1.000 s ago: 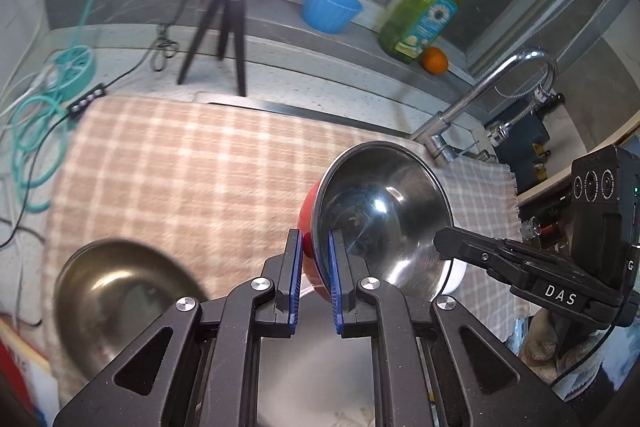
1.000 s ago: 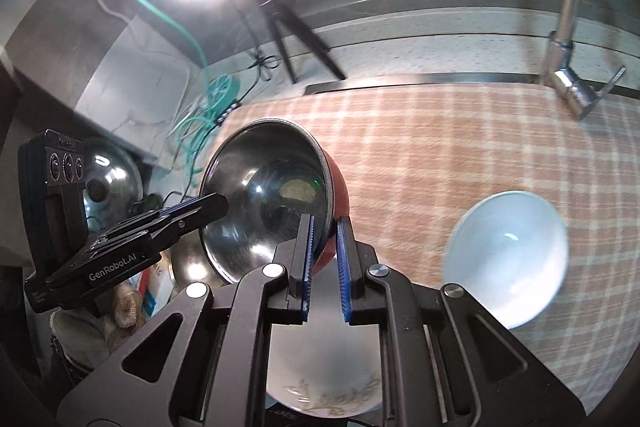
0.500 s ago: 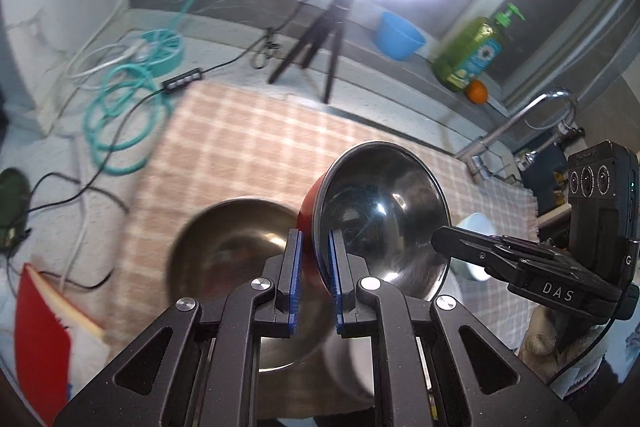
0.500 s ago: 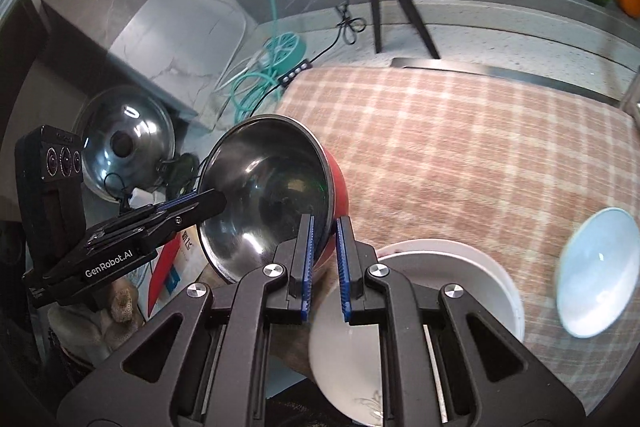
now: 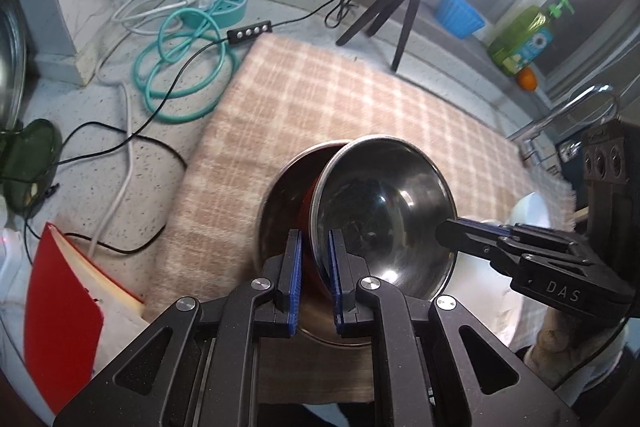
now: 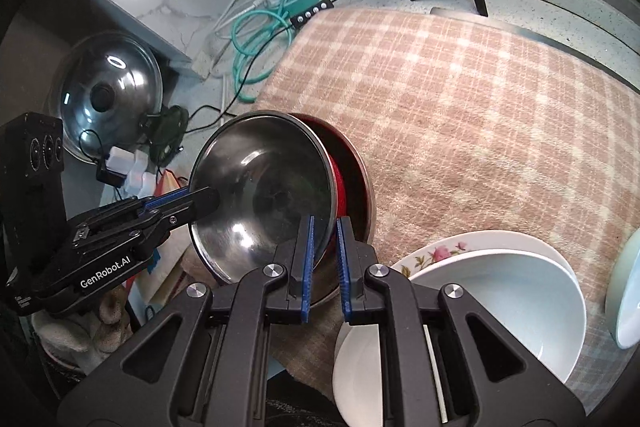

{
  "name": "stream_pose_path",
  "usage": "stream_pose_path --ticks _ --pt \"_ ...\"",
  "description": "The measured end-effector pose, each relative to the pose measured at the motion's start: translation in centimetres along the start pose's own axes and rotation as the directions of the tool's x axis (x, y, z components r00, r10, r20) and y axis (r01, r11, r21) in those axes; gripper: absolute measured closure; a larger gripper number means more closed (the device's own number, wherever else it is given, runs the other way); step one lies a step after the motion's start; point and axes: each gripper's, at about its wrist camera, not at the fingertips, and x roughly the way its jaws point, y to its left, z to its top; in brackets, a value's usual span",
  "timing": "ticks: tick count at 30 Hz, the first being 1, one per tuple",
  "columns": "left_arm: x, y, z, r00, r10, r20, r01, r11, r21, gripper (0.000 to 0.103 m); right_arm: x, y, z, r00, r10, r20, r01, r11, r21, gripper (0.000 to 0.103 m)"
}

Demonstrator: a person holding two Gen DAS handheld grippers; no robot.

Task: Organize plates and bowls
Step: 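Open the right gripper and release the red-bottomed bowl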

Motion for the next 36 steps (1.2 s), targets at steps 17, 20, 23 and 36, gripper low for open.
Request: stream_pose_path --ticks 17,20,23,36 --pt "1.3 0.4 -0.3 0.998 0.030 -0.050 -0.028 0.999 0.029 0.092 1.5 0.6 0.2 0.997 -0.070 -0.026 0.069 0.997 -0.038 0.089" --pt "1.5 0.4 -0.3 0.998 0.031 -0.059 -0.029 0.999 0.030 0.092 1.6 0.5 0.2 0.997 -0.073 -0.032 0.072 0.997 -0.039 0.088" --pt "1.6 0.3 -0.4 0.997 0.032 -0.064 -0.030 0.999 0.032 0.092 1.7 0.4 0.2 0.997 -0.074 -0.038 0.073 0.997 -0.037 0.088" --pt "1.3 0.5 -0.2 0.998 0.042 -0.056 -0.041 0.999 0.031 0.092 1.8 0.6 0.1 0.997 -0.060 -0.040 0.059 0.997 -0.041 0.081"
